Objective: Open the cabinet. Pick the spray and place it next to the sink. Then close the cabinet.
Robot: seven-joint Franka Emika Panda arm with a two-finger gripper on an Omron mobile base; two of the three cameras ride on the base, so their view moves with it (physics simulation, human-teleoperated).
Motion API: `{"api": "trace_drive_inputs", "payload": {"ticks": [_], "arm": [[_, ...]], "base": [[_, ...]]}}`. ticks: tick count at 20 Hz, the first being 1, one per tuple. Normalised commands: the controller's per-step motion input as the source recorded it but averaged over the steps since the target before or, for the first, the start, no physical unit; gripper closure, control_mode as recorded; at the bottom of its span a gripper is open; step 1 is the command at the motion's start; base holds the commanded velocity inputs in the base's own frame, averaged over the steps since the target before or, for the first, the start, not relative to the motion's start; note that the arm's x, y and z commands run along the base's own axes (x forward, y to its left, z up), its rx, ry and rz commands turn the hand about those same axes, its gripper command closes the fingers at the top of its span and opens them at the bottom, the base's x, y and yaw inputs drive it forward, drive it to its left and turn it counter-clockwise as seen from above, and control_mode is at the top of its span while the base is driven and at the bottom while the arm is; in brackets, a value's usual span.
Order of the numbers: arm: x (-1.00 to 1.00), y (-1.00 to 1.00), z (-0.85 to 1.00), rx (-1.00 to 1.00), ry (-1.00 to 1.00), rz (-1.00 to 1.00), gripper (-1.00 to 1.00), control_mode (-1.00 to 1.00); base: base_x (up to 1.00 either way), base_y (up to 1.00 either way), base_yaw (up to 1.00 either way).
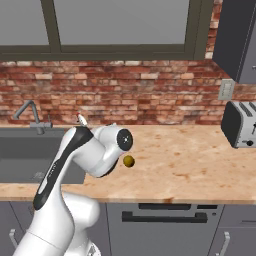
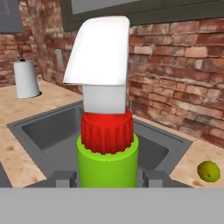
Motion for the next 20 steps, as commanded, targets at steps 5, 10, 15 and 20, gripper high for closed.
{"api": "trace_drive_inputs", "payload": {"ticks": [5, 10, 15, 20], "arm": [[0.19, 0.00, -0.16, 0.00, 0.00, 0.05, 1.00, -1.00], [0.28, 0.02, -0.10, 0.00, 0.00, 0.09, 1.00, -1.00], [0.32, 0.00, 0.00, -0.03, 0.01, 0.08, 1.00, -1.00], [0.40, 0.00, -0.08, -0.05, 0.06, 0.06, 1.00, -1.00]], "base": [[0.00, 0.00, 0.00], [0.00, 0.00, 0.00], [0.00, 0.00, 0.00], [0.00, 0.00, 0.00]]}}
